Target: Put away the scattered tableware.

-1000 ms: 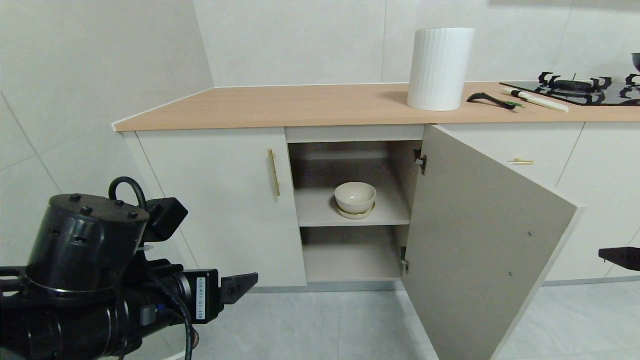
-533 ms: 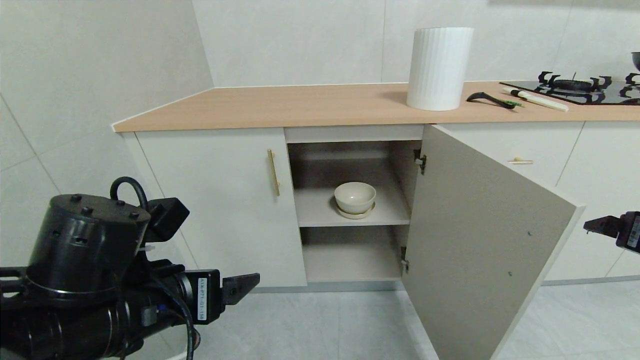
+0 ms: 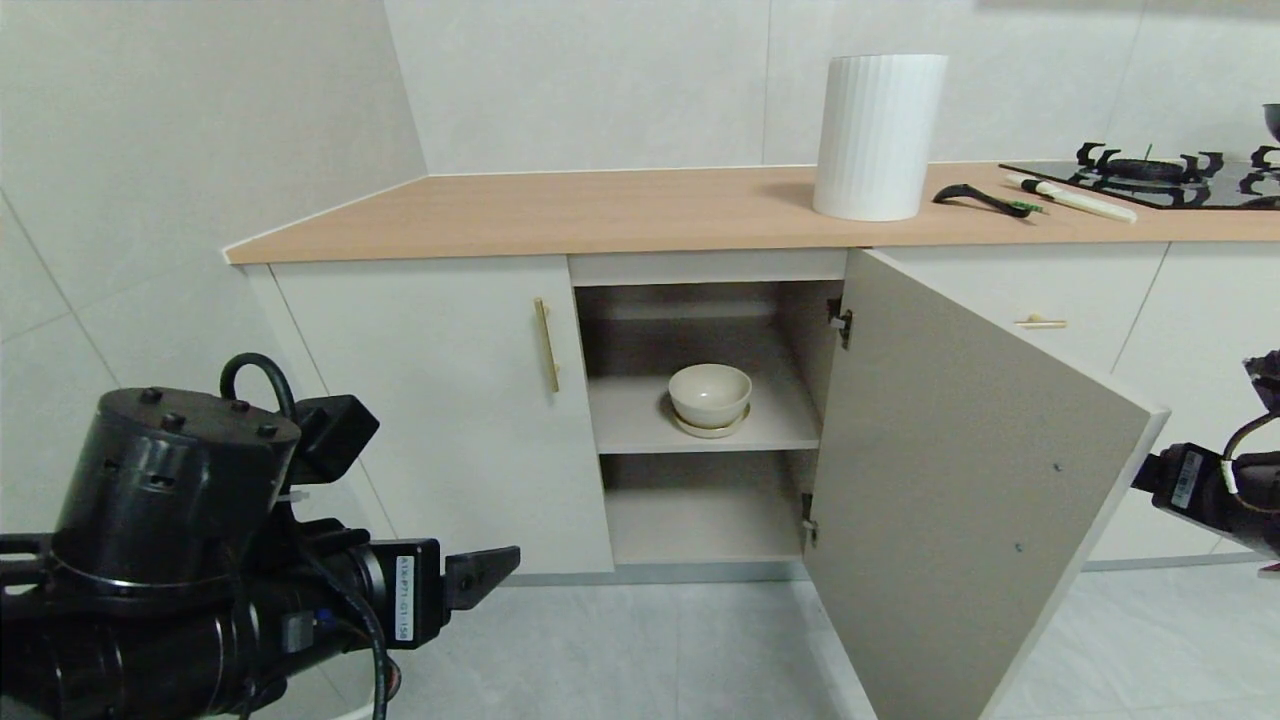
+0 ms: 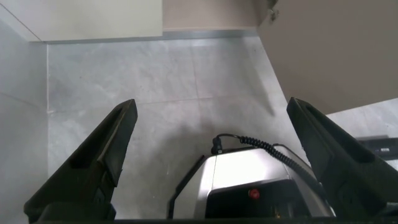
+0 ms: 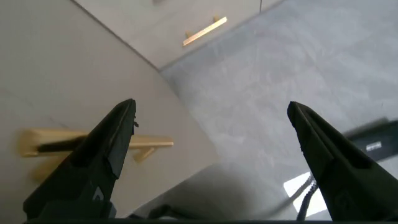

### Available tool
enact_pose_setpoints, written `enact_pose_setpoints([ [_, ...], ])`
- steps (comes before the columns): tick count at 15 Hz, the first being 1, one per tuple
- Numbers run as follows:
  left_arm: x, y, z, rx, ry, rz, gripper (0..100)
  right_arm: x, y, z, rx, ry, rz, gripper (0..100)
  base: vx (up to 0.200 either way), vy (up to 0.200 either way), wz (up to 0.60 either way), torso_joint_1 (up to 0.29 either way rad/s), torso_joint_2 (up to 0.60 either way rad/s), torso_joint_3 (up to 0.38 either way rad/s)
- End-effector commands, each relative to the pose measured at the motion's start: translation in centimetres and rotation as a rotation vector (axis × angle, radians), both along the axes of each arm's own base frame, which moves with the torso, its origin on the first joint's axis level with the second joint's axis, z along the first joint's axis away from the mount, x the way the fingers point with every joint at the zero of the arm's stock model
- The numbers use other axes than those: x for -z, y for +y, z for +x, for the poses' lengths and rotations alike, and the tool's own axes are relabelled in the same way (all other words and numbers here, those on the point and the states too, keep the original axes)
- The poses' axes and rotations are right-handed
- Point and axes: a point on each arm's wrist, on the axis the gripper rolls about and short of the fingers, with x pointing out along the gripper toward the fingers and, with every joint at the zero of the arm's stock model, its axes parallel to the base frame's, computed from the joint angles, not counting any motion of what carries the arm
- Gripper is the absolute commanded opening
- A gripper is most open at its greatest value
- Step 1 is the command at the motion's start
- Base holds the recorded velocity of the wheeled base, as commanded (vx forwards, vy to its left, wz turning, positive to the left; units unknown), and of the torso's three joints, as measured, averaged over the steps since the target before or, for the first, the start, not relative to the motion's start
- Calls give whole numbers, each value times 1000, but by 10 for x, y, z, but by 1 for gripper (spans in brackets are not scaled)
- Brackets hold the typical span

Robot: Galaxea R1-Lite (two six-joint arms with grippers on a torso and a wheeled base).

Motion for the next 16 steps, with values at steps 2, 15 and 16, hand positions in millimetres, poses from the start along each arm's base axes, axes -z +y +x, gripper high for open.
enact_pose_setpoints([
  [2,0,0,0,0,0,0,100,8,18,2,-58,30,24,100,0,0,0,0,0,0],
  [15,-3,-2,-1,17,-42,-35,100,13,104,38,-380,-5,0,100,0,0,0,0,0,0],
  [16,0,-3,-1,18,-39,-30,100,15,114,45,-431,-3,-36,100,0,0,0,0,0,0],
])
